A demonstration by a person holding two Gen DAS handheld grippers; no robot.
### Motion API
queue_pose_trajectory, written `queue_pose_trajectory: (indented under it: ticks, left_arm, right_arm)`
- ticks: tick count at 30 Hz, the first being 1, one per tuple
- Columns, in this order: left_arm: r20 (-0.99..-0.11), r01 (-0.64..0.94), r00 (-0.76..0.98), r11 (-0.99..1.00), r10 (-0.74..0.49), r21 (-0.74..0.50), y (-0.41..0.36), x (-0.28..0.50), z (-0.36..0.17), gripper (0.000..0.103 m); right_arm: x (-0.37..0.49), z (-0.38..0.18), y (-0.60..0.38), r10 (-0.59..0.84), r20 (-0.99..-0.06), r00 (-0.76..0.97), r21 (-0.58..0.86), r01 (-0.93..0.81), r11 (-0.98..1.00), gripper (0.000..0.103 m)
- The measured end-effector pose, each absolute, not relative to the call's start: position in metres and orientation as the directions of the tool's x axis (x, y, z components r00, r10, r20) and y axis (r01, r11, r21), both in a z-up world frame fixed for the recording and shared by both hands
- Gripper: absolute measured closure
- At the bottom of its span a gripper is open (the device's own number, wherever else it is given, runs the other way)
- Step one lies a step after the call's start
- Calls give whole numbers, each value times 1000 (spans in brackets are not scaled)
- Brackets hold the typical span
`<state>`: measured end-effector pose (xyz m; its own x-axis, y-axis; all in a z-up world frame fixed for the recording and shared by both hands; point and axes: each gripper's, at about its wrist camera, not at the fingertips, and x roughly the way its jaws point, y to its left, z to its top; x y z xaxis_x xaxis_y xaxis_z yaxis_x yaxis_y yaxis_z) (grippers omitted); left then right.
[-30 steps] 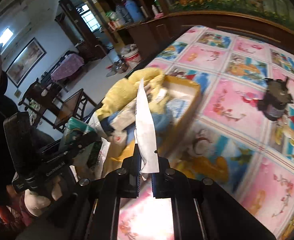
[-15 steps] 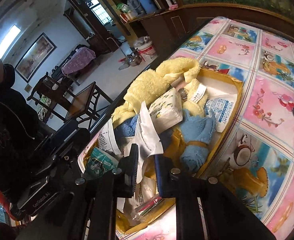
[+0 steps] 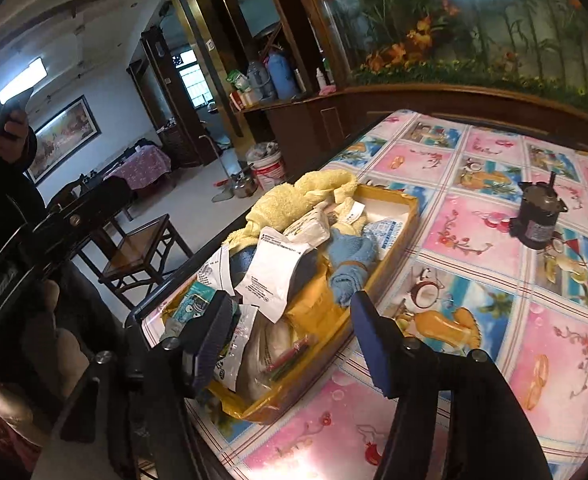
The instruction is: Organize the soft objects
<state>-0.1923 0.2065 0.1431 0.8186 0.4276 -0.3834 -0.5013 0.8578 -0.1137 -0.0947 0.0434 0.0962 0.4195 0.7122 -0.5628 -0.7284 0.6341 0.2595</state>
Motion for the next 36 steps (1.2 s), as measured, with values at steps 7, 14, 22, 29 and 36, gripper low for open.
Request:
queue_pose_trajectory:
  ticks: [7, 14, 22, 29, 36]
  left_arm:
    - [-399, -549, 763, 835, 509, 14, 180, -183, 131, 1]
    - [-454, -540, 751, 842, 479, -4, 183, -178, 123, 1]
    - [-481, -557, 727, 830, 490, 3, 188, -176, 116, 1]
    - [-501, -581, 704, 814, 504, 1, 199, -177, 112, 1]
    - [-502, -597, 693, 802, 517, 1, 203, -180, 111, 1]
  right_arm:
    - [-114, 84, 40, 678, -570, 464, 204, -720, 663, 34]
    - [-123, 75, 45, 648, -597, 474, 163, -719, 676, 34]
    - [-130, 69, 57, 625, -624, 468, 133, -725, 676, 34]
    - [-140, 71, 75, 545, -637, 545, 0, -707, 707, 34]
    - [-137, 65, 78, 485, -667, 566, -40, -677, 735, 34]
